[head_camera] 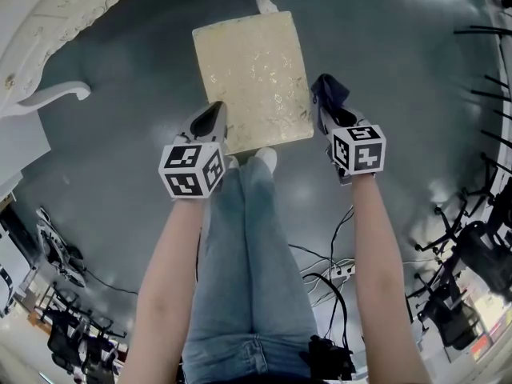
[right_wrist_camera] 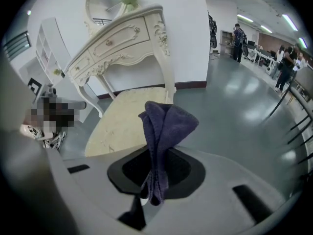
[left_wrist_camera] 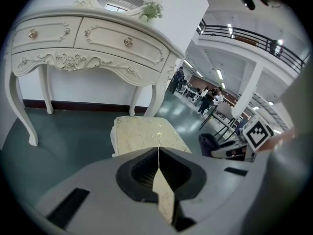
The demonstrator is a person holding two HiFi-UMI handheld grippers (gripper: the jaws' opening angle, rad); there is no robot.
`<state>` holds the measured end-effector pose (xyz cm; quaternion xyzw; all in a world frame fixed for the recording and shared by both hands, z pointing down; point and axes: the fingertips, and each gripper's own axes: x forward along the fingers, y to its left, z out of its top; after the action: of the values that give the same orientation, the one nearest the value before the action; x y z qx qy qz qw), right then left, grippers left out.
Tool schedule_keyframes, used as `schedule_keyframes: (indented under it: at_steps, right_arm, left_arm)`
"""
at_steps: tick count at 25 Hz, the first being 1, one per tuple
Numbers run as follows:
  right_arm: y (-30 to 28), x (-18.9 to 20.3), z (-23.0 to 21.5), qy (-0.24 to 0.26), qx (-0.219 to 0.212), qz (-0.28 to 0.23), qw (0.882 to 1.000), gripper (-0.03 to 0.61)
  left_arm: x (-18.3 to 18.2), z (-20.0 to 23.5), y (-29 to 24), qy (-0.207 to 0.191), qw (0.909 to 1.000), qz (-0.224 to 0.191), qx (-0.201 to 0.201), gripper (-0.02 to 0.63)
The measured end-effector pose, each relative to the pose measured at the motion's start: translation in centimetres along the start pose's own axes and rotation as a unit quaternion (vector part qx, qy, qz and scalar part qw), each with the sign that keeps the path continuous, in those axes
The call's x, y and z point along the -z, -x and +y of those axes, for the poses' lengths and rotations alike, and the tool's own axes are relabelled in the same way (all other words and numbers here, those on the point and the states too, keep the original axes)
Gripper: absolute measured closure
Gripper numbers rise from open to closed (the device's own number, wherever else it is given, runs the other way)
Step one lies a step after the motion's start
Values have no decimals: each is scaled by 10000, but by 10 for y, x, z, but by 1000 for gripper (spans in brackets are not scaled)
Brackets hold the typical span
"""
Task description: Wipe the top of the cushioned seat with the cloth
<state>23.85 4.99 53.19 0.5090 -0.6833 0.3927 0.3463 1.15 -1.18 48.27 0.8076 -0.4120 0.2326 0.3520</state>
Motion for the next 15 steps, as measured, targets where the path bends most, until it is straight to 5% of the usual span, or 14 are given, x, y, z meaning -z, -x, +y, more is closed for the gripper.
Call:
schedule_keyframes:
  at_steps: [7,15]
  right_arm:
    - [-33,13,-4,373,121,754,9964,532]
    - [-52,18,6,44,-150,1139,9934,532]
  left_arm:
    - [-1,5,-4,-31,10000,23,-53,609]
    - [6,12,-1,42,9999,45,-107,609]
